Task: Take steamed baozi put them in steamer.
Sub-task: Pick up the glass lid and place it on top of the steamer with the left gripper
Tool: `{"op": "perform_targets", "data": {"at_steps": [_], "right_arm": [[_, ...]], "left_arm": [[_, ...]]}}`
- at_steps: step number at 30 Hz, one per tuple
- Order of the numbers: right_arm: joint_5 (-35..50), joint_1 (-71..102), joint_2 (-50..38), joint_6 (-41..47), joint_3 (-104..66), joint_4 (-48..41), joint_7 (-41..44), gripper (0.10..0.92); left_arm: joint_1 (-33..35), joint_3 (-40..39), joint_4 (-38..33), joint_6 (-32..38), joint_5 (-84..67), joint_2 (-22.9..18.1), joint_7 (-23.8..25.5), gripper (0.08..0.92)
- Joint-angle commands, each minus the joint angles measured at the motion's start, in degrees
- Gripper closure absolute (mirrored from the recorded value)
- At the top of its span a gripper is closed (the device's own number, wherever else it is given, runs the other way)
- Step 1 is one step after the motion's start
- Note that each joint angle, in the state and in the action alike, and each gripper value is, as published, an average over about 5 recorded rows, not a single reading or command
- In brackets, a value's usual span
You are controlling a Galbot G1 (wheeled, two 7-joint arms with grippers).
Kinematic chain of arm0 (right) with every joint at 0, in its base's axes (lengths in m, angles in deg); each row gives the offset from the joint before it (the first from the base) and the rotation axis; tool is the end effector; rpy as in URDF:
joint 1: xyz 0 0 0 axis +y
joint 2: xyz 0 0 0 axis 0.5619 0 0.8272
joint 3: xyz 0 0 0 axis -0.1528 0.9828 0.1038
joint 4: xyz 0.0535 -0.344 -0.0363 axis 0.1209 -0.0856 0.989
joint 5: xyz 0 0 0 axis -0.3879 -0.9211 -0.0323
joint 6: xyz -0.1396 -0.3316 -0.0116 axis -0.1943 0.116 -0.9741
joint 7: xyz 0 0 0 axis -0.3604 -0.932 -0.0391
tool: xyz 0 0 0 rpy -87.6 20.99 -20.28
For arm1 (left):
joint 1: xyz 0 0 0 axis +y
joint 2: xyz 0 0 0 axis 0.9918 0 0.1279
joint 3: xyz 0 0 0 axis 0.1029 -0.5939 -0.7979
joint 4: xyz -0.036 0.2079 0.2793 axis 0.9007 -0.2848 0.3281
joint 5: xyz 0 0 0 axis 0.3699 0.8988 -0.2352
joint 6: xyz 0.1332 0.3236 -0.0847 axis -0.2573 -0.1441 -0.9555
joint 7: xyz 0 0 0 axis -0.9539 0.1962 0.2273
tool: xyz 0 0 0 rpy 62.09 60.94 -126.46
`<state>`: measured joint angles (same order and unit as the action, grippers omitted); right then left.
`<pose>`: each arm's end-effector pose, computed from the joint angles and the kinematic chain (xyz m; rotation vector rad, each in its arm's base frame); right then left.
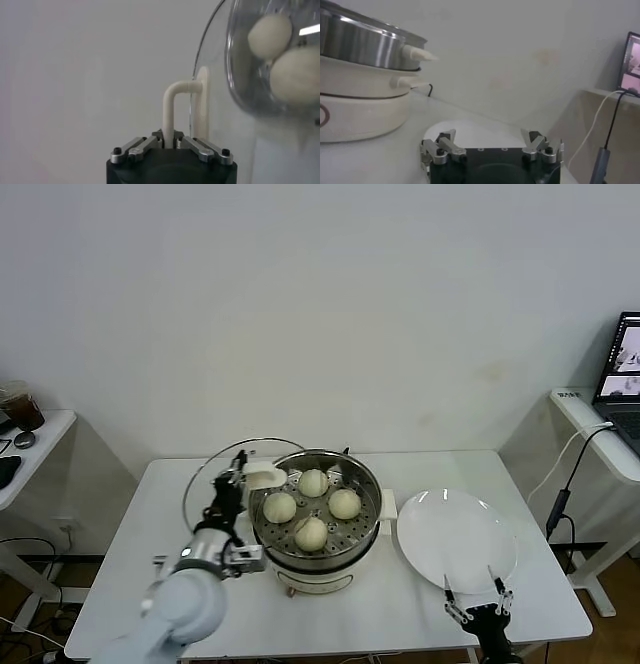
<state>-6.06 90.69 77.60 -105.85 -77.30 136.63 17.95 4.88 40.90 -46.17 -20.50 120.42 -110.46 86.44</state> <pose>0.1299 -0.0976 -0.4018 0.0452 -3.0065 0.5142 0.2889 -0.0281 -0.2207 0.1197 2.2837 2.0857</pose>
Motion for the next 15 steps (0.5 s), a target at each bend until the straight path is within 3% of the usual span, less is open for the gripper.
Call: {"op": "perform_targets", "data": {"at_steps": [1,15], "right_arm": [[-0.59,0.07,0.81,0.27,-0.46,0.31,-0.58,0.203],[0.87,0.52,0.10,0.62,-0.52,0.81,-1.07,0.203]], "left_arm": [[-10.32,-12.04,7.63,-2.67,9.69,-8.43,4.23,0.823],[-9.14,-12.82,11.53,-2.82,13.53,-12.31,4.87,0.823]]}}
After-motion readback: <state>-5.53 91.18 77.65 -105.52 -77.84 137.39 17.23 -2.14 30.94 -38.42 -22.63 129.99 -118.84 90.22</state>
